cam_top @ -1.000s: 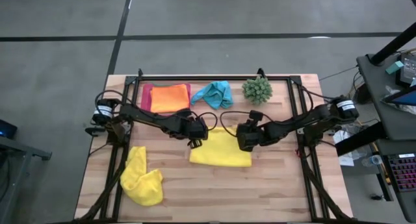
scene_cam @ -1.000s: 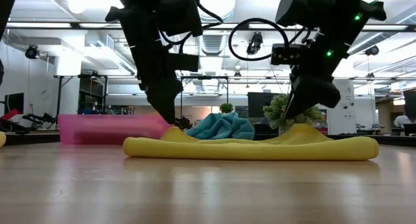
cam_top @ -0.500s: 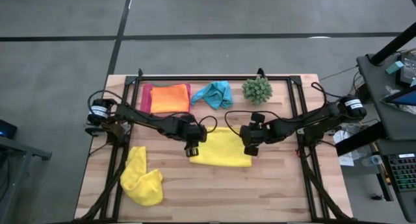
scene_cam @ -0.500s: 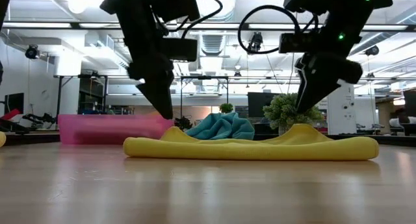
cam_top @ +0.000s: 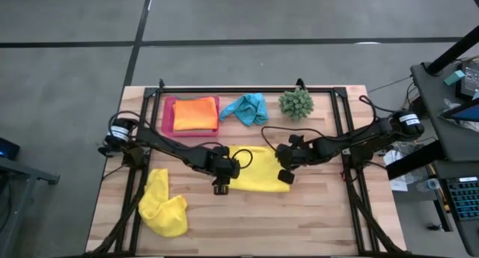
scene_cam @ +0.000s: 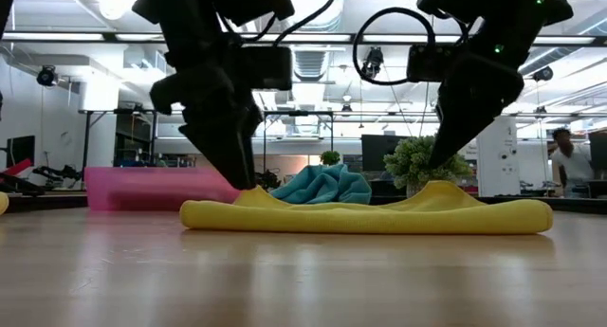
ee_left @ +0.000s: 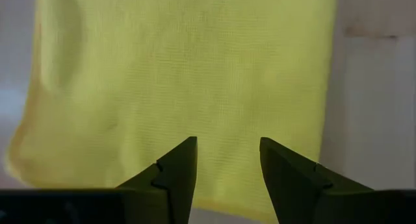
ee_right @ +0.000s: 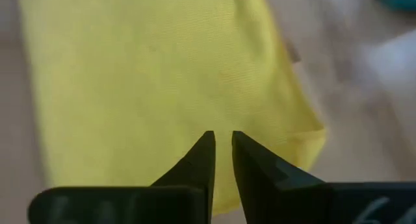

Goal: Fold microfiber towels
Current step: Fold the right yellow towel

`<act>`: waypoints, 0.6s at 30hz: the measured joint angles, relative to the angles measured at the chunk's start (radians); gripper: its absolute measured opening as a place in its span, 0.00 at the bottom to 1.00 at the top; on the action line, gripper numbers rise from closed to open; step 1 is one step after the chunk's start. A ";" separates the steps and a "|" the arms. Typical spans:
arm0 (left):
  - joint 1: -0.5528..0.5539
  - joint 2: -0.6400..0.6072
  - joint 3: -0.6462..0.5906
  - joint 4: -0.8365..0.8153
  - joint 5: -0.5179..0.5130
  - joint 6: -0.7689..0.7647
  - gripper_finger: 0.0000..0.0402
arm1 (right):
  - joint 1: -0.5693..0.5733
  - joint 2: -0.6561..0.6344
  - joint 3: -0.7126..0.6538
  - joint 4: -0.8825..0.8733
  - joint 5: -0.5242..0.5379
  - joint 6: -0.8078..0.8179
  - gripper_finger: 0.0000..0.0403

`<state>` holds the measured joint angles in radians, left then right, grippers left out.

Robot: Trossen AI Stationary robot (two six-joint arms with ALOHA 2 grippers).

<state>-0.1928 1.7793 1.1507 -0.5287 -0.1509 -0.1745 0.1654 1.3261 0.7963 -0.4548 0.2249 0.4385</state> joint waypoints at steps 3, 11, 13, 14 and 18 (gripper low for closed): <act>0.001 0.020 -0.004 0.007 -0.007 -0.004 0.38 | 0.000 -0.006 0.000 0.002 -0.067 0.078 0.14; -0.001 0.048 -0.012 0.022 -0.007 -0.003 0.38 | 0.040 -0.024 -0.003 -0.012 -0.154 0.135 0.35; -0.002 0.039 -0.013 0.022 -0.008 -0.003 0.38 | 0.062 -0.026 -0.003 -0.012 -0.154 0.111 0.41; -0.003 0.031 -0.013 0.020 -0.008 -0.003 0.38 | 0.073 -0.027 -0.003 -0.011 -0.154 0.095 0.43; -0.012 -0.001 -0.012 0.009 -0.007 -0.002 0.38 | 0.115 -0.027 -0.003 -0.012 -0.149 0.069 0.51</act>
<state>-0.2045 1.7785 1.1385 -0.5193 -0.1581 -0.1768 0.2806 1.2995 0.7929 -0.4664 0.0754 0.5077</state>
